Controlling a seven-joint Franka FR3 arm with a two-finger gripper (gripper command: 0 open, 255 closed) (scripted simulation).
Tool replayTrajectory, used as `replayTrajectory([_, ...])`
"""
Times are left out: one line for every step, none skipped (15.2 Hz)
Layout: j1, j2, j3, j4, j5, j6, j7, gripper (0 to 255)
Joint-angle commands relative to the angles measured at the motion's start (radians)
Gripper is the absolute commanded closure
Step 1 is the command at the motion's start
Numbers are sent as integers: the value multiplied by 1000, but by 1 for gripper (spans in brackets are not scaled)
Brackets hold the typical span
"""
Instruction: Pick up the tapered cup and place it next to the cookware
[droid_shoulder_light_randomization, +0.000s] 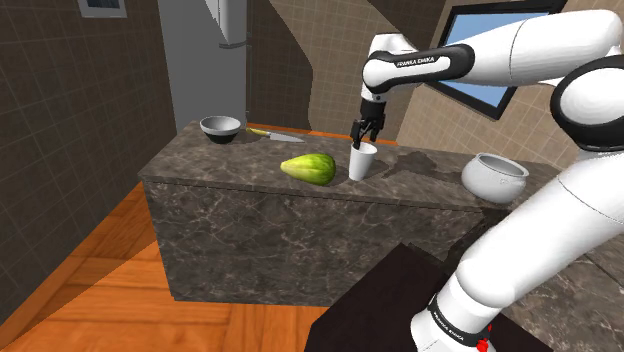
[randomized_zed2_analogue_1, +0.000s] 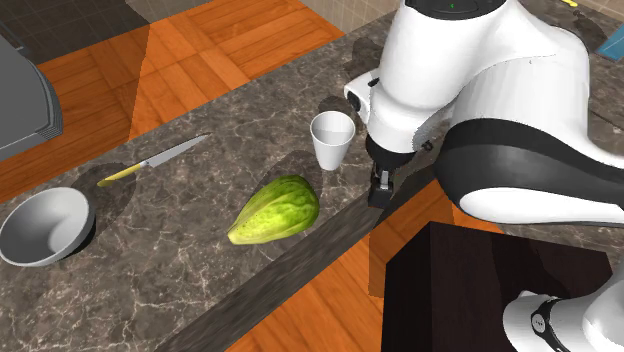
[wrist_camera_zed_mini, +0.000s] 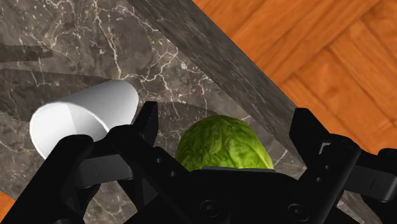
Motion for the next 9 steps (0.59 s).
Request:
replayTrajectory([-9,58,-13,28,-4,26,-13,0])
replayTrajectory([-14,92,-20,51,-4,37,-21,0])
replayTrajectory([-19,128,-27,75,-4,47,-30,0])
replayTrajectory([-24,163,-33,100,-3,56,-38,0])
replayTrajectory([-30,199,-40,127,-1,64,-46,0])
replayTrajectory([-35,235,-45,154,1,71,-54,0])
replayTrajectory([-42,271,-51,183,4,77,-63,0])
replayTrajectory([-48,308,-56,214,7,82,-71,0])
replayTrajectory([-55,345,-61,245,11,86,-79,0])
